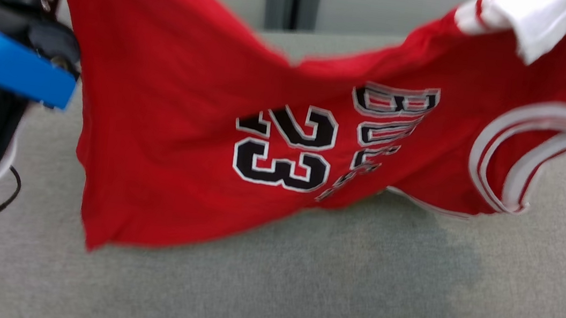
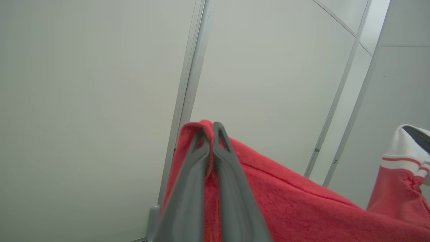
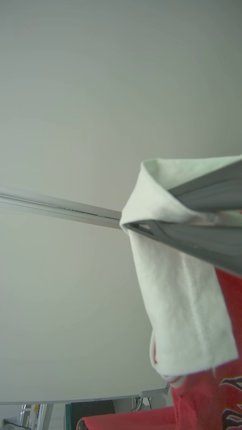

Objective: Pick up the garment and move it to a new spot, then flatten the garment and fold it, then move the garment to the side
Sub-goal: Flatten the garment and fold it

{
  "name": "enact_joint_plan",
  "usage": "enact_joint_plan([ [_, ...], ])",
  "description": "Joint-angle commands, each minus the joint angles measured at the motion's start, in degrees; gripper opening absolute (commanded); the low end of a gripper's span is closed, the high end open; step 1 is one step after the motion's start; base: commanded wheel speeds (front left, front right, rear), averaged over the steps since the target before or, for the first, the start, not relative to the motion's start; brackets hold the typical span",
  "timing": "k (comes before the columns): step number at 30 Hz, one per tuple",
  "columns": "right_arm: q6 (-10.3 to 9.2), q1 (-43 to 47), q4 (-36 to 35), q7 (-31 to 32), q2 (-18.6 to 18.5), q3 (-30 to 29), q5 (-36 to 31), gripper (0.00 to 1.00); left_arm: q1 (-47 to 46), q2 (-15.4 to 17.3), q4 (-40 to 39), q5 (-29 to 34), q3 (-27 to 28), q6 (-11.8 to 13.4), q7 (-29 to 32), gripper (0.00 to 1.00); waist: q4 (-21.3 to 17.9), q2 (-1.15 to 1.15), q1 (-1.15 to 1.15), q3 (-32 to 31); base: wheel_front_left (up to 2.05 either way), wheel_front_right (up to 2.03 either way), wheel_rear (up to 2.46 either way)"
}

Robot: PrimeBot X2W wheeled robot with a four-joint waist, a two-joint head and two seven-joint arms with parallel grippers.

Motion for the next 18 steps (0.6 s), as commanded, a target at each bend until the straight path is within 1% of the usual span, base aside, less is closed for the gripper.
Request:
enact_joint_plan([
  [1, 0.02, -2.82, 1.75, -0.76, -0.43, 0.73, 0.55, 0.00, -2.08, 0.11, 1.08, 0.51, -0.12, 0.12, 0.65, 0.00, 0.48, -0.01, 0.00, 2.17, 0.00, 0.00, 0.00],
  [4, 0.02, -9.28, 7.51, -2.53, -0.51, 2.54, 1.18, 0.00, -7.05, 0.13, 3.92, 1.82, -0.64, -0.51, 1.84, 0.00, -0.30, -0.01, 0.00, 6.59, 0.00, 0.00, 0.00],
  [8, 0.03, -19.02, 18.72, -8.36, 0.69, 6.36, -0.16, 0.00, -14.91, 0.17, 11.00, 5.36, -0.42, -0.85, 0.95, 0.00, -1.89, -0.01, 0.00, 11.71, 0.00, 0.00, 0.00],
  [10, 0.02, -24.78, 25.19, -12.68, 0.76, 8.72, -2.20, 0.00, -18.90, -0.40, 15.00, 6.81, -0.13, -1.18, -0.46, 0.00, -2.64, -0.01, 0.00, 13.64, 0.00, 0.00, 0.00],
  [13, 0.02, -33.01, 33.73, -21.33, 2.96, 9.56, -4.24, 0.00, -25.14, -1.90, 20.24, 9.45, 0.44, -1.75, -4.59, 0.00, -2.88, -0.01, 0.00, 15.65, 0.00, 0.00, 0.00],
  [15, 0.02, -37.90, 37.49, -27.89, 3.50, 9.14, -5.11, 0.00, -28.78, -3.07, 23.43, 11.57, 0.06, -2.47, -7.81, 0.00, -2.28, -0.01, 0.00, 16.22, 0.00, 0.00, 0.00],
  [17, 0.02, -41.11, 40.73, -33.49, 3.34, 10.06, -6.38, 0.00, -31.57, -3.95, 26.26, 14.10, -1.08, -3.88, -11.18, 0.00, -1.90, -0.01, 0.00, 16.00, 0.00, 0.00, 0.00],
  [18, 0.02, -41.11, 40.73, -33.49, 3.34, 10.06, -6.38, 0.00, -31.57, -3.95, 26.26, 14.10, -1.08, -3.88, -11.18, 0.00, -1.90, -0.01, 0.00, 16.00, 0.00, 0.00, 0.00],
])
